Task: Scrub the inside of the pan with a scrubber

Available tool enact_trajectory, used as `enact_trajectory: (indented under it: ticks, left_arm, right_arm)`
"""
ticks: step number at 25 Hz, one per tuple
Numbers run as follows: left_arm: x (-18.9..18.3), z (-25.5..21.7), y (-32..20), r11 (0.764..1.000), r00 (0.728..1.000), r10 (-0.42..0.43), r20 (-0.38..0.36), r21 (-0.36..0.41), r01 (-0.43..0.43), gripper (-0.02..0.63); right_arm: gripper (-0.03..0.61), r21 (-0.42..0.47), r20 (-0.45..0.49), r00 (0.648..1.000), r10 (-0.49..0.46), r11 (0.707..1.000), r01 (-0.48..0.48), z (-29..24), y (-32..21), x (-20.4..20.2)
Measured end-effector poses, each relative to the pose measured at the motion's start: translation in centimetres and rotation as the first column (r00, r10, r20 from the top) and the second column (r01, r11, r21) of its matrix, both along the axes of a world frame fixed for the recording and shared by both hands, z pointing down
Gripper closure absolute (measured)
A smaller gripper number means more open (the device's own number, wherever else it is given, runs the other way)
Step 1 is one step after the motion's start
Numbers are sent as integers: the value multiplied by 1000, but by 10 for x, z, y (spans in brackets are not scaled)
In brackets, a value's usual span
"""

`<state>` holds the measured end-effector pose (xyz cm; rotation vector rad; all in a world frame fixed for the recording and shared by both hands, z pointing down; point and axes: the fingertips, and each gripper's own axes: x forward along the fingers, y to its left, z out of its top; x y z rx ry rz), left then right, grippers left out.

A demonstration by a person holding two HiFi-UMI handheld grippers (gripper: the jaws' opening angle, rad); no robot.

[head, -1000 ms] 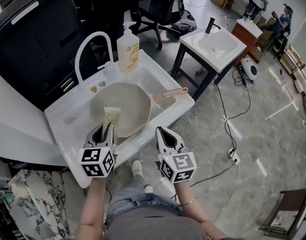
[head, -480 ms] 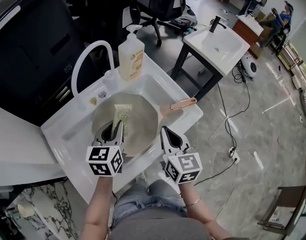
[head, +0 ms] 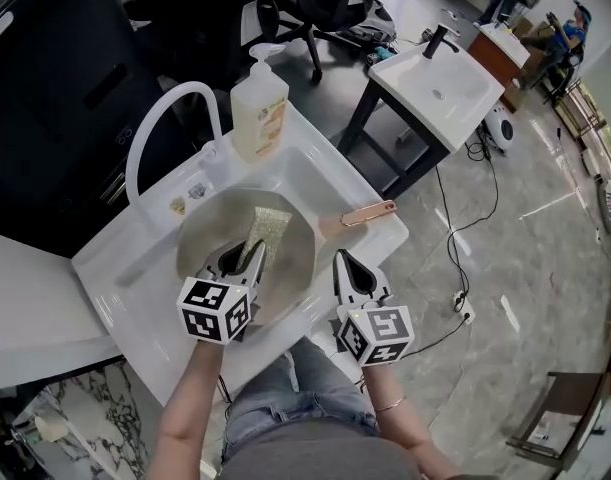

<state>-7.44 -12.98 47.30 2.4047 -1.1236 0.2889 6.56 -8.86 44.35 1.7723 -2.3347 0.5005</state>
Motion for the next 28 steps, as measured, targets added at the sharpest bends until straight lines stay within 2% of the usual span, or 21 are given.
enact_trajectory:
  ticks: [3, 6, 9, 11, 15, 19, 23, 28]
  left_arm:
    - [19, 12, 1, 996, 996, 86, -34, -28, -87, 551]
    - [38, 24, 4, 982, 981, 180, -69, -50, -183, 552]
    - [51, 42, 6, 962, 965, 257, -54, -81, -261, 552]
    - [57, 55, 7, 954, 960, 279, -37, -106, -281, 552]
    - [60, 74, -2, 958, 969, 248, -12, -149, -247, 552]
    - [61, 96, -18, 961, 977, 208, 55, -196, -194, 552]
    - [66, 114, -29, 960, 982, 168, 90, -243, -142, 551]
    - [71, 127, -42, 965, 971, 159, 177, -238, -114, 552]
  right_arm:
    - [568, -11, 0, 1000, 11, 1000, -11, 5, -10, 10]
    - [568, -17, 8, 1000, 18, 1000, -18, 5, -18, 19]
    - [568, -22, 14, 1000, 19, 1000, -18, 7, -27, 26]
    - [568, -27, 16, 1000, 19, 999, -19, 10, -32, 30]
    - [568, -33, 31, 999, 10, 999, -9, 13, -43, 34]
    - [568, -36, 42, 999, -14, 999, 15, 16, -53, 33]
    - [568, -39, 47, 999, -26, 999, 28, 18, -62, 36]
    - [568, -44, 56, 998, -31, 998, 34, 20, -70, 45]
